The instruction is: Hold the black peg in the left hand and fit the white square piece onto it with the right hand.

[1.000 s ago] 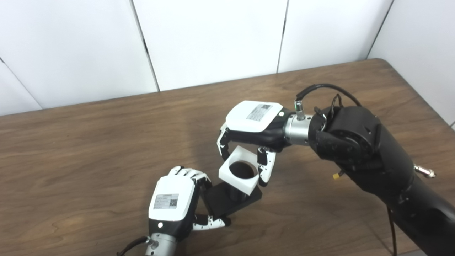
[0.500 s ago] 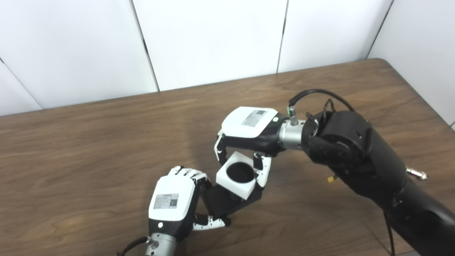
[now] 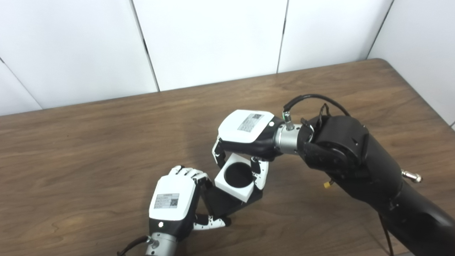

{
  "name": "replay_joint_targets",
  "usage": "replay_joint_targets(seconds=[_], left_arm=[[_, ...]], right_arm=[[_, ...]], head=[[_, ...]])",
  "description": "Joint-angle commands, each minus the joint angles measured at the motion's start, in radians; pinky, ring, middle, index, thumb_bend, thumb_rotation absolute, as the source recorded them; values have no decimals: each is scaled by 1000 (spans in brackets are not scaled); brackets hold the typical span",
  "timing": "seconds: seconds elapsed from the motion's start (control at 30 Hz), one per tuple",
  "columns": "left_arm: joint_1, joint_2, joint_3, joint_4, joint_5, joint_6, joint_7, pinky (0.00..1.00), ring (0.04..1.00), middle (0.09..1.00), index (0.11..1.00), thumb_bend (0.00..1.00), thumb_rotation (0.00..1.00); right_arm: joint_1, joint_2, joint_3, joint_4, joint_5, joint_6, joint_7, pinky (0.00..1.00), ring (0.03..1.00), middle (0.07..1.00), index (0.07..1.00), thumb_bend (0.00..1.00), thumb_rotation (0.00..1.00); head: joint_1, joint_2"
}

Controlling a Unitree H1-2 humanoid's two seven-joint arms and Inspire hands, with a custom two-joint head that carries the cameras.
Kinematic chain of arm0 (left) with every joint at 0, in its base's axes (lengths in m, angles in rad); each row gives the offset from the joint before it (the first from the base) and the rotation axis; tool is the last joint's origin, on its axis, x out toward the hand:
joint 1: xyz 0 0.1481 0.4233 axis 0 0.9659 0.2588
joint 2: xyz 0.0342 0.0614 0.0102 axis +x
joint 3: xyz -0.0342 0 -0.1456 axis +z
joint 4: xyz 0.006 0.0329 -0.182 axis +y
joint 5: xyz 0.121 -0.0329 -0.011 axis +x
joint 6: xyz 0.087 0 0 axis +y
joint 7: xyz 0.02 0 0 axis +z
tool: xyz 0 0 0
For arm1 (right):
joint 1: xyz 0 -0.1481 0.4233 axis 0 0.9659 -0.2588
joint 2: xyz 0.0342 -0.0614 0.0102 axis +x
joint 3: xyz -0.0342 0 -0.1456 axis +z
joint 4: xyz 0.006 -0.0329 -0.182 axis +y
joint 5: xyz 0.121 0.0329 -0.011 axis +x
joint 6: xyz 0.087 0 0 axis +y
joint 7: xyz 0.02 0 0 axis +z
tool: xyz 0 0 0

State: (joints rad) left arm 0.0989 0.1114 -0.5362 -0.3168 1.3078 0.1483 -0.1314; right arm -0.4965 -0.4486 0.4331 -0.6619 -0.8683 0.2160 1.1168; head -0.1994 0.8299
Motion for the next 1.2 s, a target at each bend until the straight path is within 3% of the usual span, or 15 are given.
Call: replay_joint_targets(seconds=[0.0,0.5,0.53,0.63,1.17], left_arm=[[14,1,-15,26,38,4,-41,846,772,714,485,521,53],[13,2,-13,26,37,1,-38,848,773,713,485,522,52],[13,2,-13,26,37,1,-38,848,773,714,485,522,52],[13,2,-12,26,34,0,-35,842,770,711,485,522,52],[26,12,-18,18,57,-2,-40,835,766,713,486,521,54]], right_arm=[[-16,8,-9,-34,18,-27,-13,775,816,697,482,523,131],[-1,-4,-18,3,-18,-44,13,787,836,725,494,524,150],[0,-4,-18,2,-15,-43,14,786,836,725,577,745,197],[1,-1,-21,0,-8,-39,14,785,832,722,630,891,237],[22,-5,-44,-4,-4,-49,-2,781,826,718,632,944,298]], head=[[2,1],[1,4],[1,4],[0,5],[23,-49]])
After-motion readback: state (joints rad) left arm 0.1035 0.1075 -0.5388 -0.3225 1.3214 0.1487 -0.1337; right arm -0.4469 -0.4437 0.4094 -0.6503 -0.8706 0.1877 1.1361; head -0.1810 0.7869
